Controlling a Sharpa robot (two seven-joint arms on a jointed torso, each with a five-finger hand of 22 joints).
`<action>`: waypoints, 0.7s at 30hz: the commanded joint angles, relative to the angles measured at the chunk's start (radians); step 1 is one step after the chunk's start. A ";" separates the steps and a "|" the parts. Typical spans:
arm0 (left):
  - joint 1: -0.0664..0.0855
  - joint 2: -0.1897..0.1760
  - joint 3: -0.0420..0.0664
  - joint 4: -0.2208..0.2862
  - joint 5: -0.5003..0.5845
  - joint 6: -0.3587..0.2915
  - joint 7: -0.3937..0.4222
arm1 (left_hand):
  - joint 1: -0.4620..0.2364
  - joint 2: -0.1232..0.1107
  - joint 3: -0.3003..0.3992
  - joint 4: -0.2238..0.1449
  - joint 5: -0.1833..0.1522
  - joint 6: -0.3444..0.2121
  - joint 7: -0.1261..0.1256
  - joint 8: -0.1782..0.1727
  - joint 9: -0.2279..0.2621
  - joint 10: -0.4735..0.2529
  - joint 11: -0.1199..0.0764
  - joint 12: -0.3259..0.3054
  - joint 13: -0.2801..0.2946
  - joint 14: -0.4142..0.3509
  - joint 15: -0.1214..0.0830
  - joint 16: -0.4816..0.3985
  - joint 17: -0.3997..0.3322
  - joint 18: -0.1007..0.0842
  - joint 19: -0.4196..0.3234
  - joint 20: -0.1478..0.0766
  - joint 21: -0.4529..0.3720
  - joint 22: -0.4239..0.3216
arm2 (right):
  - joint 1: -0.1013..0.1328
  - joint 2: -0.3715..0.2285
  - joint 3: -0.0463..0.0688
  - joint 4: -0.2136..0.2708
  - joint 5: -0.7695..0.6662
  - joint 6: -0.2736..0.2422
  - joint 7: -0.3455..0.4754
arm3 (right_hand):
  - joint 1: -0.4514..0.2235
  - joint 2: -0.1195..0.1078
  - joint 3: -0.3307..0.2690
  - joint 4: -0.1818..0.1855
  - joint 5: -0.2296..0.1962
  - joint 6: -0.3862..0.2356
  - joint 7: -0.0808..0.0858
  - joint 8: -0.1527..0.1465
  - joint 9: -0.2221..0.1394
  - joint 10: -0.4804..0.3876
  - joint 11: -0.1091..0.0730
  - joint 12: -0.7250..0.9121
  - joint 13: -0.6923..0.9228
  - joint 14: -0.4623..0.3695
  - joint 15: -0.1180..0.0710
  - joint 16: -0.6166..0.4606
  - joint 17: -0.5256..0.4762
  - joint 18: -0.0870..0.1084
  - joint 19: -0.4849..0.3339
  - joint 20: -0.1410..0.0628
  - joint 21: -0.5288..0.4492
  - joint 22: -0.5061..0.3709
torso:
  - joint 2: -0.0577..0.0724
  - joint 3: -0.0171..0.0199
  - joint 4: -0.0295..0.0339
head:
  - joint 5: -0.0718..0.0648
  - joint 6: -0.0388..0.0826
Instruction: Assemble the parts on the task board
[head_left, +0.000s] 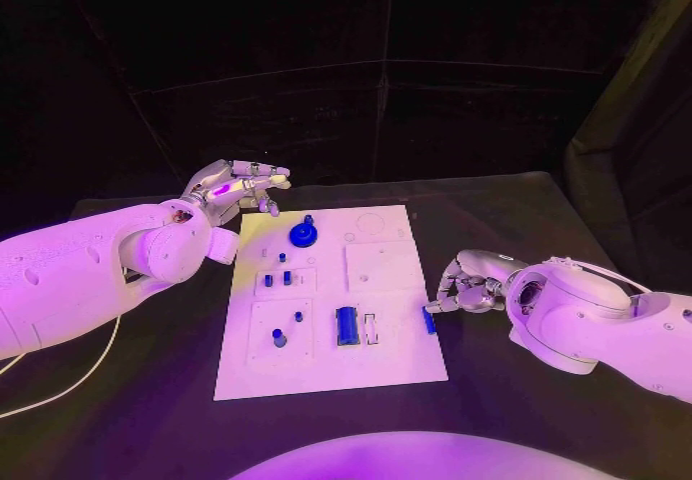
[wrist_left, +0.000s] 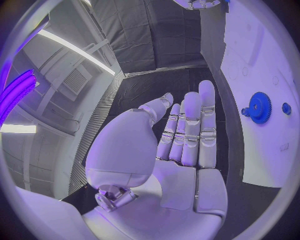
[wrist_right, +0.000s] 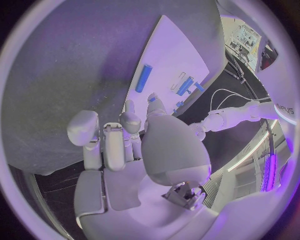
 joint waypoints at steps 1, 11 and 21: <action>0.001 -0.001 0.000 0.002 -0.002 0.009 0.011 | -0.009 0.003 -0.001 0.002 0.001 -0.008 0.001 0.005 -0.001 -0.006 -0.002 0.005 -0.001 -0.005 0.000 0.002 -0.001 0.014 -0.001 0.004 -0.003 -0.001 | -0.005 0.009 0.000 0.003 -0.068 0.053 -0.041 | -0.003 -0.003 -0.009 0.001 -0.002 0.010 0.000 -0.004 0.001 0.004 -0.002 -0.002 0.000 0.063 -0.007 0.003 0.022 -0.006 0.008 -0.002 0.005 0.002 | 0.000 0.0004 -0.0017 | 0.000 0.000; 0.001 -0.003 0.000 0.002 -0.003 0.008 0.010 | -0.009 0.003 -0.001 0.002 0.001 -0.008 0.001 0.005 -0.001 -0.006 -0.002 0.005 -0.001 -0.005 0.000 0.002 -0.001 0.014 -0.001 0.004 -0.003 -0.001 | -0.017 0.034 -0.001 0.002 -0.094 0.069 -0.050 | -0.002 -0.005 -0.015 0.003 -0.015 0.018 -0.002 -0.005 0.003 0.004 -0.004 -0.004 -0.001 0.062 -0.008 0.002 0.021 -0.005 0.007 -0.003 0.004 0.001 | 0.000 -0.0004 0.0003 | 0.003 -0.003; 0.001 -0.005 0.000 0.003 -0.003 0.009 0.009 | -0.009 0.003 -0.001 0.002 0.001 -0.009 0.001 0.006 -0.001 -0.007 -0.002 0.007 -0.001 -0.006 0.001 0.003 -0.003 0.014 -0.001 0.004 -0.004 -0.002 | -0.029 0.062 -0.001 -0.016 -0.123 0.081 -0.061 | 0.007 -0.003 -0.015 0.000 -0.017 0.026 -0.004 -0.004 0.005 0.005 -0.005 -0.004 0.000 0.062 -0.009 0.002 0.022 -0.006 0.007 -0.003 0.004 0.003 | 0.001 -0.0002 0.0001 | 0.006 -0.004</action>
